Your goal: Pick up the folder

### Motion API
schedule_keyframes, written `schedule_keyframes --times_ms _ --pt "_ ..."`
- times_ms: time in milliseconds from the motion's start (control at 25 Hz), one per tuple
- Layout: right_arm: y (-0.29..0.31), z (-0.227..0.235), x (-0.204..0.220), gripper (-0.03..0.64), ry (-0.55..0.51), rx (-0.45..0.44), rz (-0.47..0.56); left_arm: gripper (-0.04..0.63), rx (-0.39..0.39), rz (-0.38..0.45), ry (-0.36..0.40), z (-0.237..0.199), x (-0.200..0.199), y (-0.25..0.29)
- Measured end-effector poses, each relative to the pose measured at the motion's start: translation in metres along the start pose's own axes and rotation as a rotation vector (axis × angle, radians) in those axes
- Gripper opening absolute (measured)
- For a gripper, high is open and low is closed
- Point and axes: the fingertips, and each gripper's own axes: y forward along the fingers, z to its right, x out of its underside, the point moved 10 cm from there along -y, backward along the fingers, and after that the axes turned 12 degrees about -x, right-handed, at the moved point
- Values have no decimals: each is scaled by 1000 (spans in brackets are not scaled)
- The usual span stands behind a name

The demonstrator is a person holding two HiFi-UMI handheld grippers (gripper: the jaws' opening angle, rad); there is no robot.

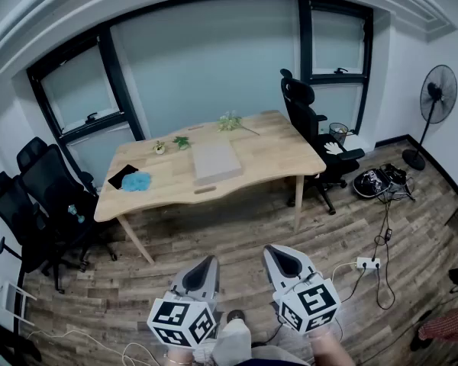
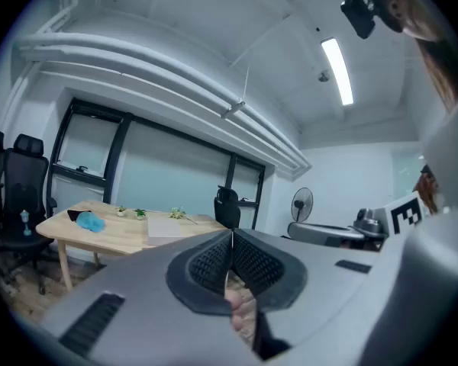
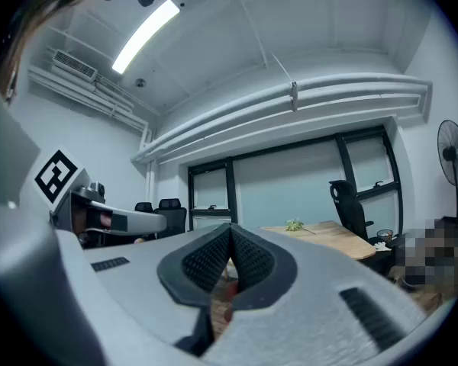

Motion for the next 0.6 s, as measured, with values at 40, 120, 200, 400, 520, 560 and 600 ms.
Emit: schedule_keyframes --times_ms 40,120,200,400,520,560,600 --pt "2 3 0 0 -5 6 0 6 3 1 -2 0 0 3" --pt "5 8 0 0 -10 15 -3 6 10 0 1 -1 0 9" --pt "9 12 1 2 -3 19 -12 6 17 -9 13 -3 1 15" --pt "21 20 5 2 13 -7 -37 6 6 -13 3 -9 2 29" --pt "30 27 4 3 22 -18 -33 8 2 -16 -1 -15 1 39" --pt "33 30 4 5 24 -24 -32 8 2 -15 -5 -17 1 42" --pt "36 32 4 5 25 -31 -33 9 1 -13 -11 -20 1 45"
